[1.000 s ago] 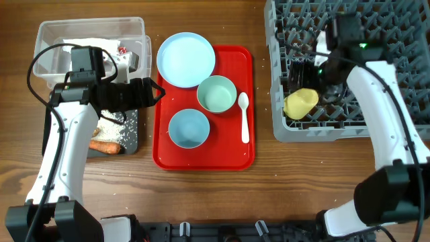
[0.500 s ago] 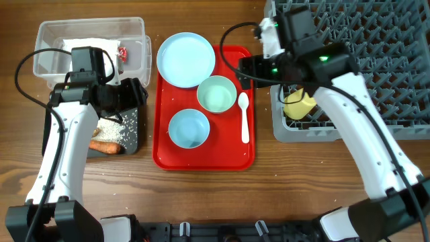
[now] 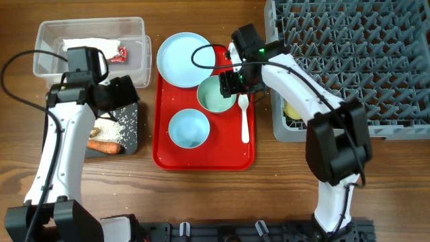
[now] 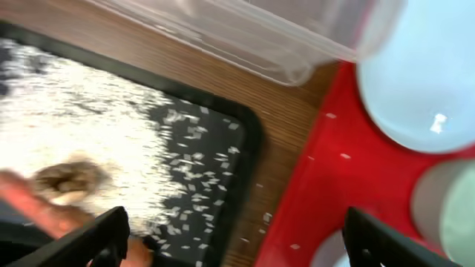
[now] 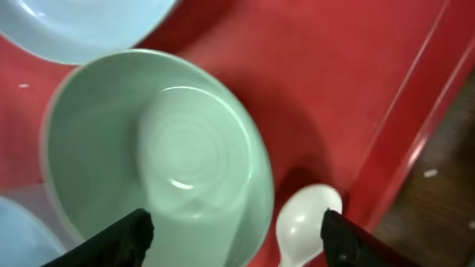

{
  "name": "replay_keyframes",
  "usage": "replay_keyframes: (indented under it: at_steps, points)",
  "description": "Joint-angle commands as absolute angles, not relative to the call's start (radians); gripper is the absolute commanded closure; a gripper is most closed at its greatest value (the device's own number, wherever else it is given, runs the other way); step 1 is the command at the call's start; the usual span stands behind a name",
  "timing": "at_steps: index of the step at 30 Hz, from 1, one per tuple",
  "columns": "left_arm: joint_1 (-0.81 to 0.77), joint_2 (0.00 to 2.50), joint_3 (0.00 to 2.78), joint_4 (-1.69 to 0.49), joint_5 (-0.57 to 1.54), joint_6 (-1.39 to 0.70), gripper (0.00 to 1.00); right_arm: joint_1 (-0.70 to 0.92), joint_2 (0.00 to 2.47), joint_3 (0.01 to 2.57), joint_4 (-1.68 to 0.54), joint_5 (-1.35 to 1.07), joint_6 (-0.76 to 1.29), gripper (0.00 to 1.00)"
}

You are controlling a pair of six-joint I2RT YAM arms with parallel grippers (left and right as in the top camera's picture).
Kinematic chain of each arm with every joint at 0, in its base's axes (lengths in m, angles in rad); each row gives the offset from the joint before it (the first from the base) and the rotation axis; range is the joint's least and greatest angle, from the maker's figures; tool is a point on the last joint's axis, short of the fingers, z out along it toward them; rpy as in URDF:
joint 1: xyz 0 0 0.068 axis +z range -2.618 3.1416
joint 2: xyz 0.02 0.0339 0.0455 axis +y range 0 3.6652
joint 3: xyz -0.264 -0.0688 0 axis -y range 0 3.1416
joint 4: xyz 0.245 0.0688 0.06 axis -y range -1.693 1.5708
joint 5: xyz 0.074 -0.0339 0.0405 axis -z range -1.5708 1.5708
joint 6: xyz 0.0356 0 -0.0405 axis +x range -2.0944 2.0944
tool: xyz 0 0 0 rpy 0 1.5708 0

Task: Sort waste into correct bins and load items into the dishwasher rack
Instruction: 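Move the right gripper to the green bowl and grasp its rim, then carry the green bowl with the right gripper into the rack and release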

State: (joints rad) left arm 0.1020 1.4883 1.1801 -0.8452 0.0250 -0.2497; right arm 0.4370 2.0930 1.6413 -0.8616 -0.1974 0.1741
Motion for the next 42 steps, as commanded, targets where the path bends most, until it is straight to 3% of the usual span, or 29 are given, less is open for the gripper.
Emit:
replay_keyframes:
  at_steps: [1, 2, 6, 7, 12, 16, 21, 25, 29, 33, 35, 42]
  points:
    - [0.123, 1.485, 1.190, -0.841, -0.065, -0.274, 0.01, 0.440, 2.135, 1.642, -0.836, -0.193, 0.133, 0.32]
    - [0.123, 1.485, 1.190, -0.841, -0.080, -0.274, 0.00, 0.440, 2.144, 1.642, -0.823, -0.192, 0.133, 0.41]
    - [0.123, 1.485, 1.190, -0.842, -0.080, -0.274, 0.00, 0.440, 2.164, 1.641, -0.789, -0.192, 0.133, 0.53]
    - [0.123, 1.485, 1.190, -0.842, -0.080, -0.274, 0.00, 0.440, 2.170, 1.641, -0.788, -0.192, 0.133, 0.60]
    - [0.123, 1.485, 1.190, -0.842, -0.080, -0.274, 0.00, 0.439, 2.171, 1.636, -0.796, -0.177, 0.125, 0.73]
    - [0.123, 1.485, 1.190, -0.842, -0.080, -0.274, 0.00, 0.439, 2.171, 1.636, -0.797, -0.174, 0.106, 0.96]
    - [0.123, 1.485, 1.190, -0.842, -0.080, -0.274, 0.00, 0.419, 2.101, 1.683, -0.827, -0.141, 0.112, 0.96]
    - [0.123, 1.485, 1.190, -0.842, -0.080, -0.274, 0.00, 0.374, 1.929, 1.739, -0.862, 0.077, 0.179, 0.96]
    - [0.123, 1.485, 1.190, -0.842, -0.080, -0.274, 0.00, 0.332, 1.744, 1.743, -0.839, 0.509, 0.258, 0.96]
    - [0.123, 1.485, 1.190, -0.842, -0.080, -0.274, 0.00, 0.307, 1.722, 1.743, -0.752, 0.854, 0.250, 0.96]
    - [0.123, 1.485, 1.190, -0.842, -0.080, -0.274, 0.00, 0.300, 1.756, 1.742, -0.631, 0.933, 0.130, 0.96]
    - [0.123, 1.485, 1.190, -0.842, -0.080, -0.274, 0.00, 0.297, 1.988, 1.742, -0.044, 1.151, -0.600, 0.96]
